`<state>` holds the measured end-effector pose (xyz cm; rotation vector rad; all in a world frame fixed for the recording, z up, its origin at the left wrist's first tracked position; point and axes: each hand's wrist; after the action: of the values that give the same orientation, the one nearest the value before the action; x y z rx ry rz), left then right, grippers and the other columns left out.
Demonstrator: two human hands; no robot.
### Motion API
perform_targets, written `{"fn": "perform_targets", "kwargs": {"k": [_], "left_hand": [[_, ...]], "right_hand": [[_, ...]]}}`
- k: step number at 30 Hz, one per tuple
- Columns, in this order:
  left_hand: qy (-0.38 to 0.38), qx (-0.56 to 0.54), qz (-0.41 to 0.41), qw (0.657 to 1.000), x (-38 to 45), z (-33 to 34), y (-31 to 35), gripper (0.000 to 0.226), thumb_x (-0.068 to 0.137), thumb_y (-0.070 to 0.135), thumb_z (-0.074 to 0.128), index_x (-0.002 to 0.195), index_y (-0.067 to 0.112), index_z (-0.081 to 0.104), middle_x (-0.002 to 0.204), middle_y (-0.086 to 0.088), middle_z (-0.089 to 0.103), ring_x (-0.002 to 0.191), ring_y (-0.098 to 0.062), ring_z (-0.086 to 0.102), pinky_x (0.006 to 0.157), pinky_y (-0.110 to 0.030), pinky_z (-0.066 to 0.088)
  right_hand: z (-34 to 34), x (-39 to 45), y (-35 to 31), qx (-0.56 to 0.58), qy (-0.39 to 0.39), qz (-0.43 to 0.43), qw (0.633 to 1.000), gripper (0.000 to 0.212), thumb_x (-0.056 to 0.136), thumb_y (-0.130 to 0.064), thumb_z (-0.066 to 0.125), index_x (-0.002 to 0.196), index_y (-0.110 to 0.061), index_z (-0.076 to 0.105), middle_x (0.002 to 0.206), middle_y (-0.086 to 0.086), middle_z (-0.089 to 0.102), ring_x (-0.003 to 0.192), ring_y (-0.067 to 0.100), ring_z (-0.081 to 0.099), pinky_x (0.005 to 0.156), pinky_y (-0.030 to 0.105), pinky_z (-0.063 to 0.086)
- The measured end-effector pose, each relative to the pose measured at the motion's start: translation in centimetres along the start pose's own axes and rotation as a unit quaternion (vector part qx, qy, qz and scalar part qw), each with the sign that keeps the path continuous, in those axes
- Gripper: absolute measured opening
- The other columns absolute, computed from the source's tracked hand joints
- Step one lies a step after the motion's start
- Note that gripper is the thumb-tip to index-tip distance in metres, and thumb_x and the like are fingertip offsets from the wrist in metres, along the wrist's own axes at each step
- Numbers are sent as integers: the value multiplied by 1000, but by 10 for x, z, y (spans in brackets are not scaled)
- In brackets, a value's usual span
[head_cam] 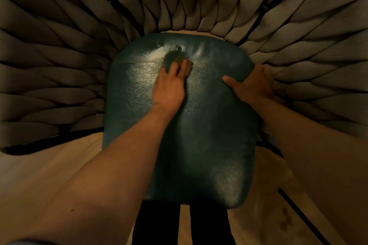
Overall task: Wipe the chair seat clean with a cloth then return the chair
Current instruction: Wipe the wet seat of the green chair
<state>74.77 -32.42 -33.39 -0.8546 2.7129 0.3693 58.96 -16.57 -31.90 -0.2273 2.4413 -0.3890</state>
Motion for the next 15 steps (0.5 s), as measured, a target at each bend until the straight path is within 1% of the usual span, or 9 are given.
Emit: {"fn": "perform_targets", "kwargs": {"k": [3, 5, 9, 12, 15], "left_hand": [[8, 15, -36, 999, -1, -2, -32, 66, 92, 3, 38, 154, 19, 20, 144, -13, 36, 112, -41, 43, 91, -48, 47], [16, 10, -67, 998, -4, -5, -50, 66, 91, 2, 38, 153, 19, 23, 144, -13, 37, 111, -42, 43, 88, -49, 45], [36, -1, -96, 995, -10, -11, -83, 65, 90, 2, 41, 151, 19, 28, 142, -15, 39, 109, -44, 44, 86, -52, 45], [53, 13, -116, 992, -12, -12, -107, 63, 88, 3, 44, 149, 15, 32, 134, -19, 42, 102, -45, 46, 83, -51, 45], [65, 15, -162, 984, -14, -16, -130, 63, 85, 2, 46, 146, 13, 36, 130, -21, 43, 100, -44, 46, 84, -49, 42]], "right_hand": [[1, 0, -5, -20, 8, 9, 1000, 105, 75, -63, 79, 148, -4, 30, 154, 20, 29, 143, 40, 31, 113, 52, 34], [1, 0, -7, -29, 14, 12, 999, 106, 75, -63, 79, 148, -4, 30, 154, 20, 29, 143, 39, 31, 112, 52, 34], [2, -1, -8, -29, 23, 14, 999, 109, 74, -63, 80, 149, -4, 29, 153, 21, 30, 142, 40, 31, 112, 51, 33], [2, -2, -8, -29, 27, 8, 999, 107, 75, -62, 80, 149, -4, 29, 153, 21, 30, 143, 39, 30, 113, 50, 32], [1, -2, -7, -27, 28, 5, 999, 106, 75, -61, 81, 148, -4, 30, 152, 21, 31, 142, 39, 31, 112, 49, 33]]}}
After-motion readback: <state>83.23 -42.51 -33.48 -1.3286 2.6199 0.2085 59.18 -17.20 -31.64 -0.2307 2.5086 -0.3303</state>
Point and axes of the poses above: each hand's wrist, its own x-axis towards the middle knuckle, its own z-axis out of the palm, y = z × x
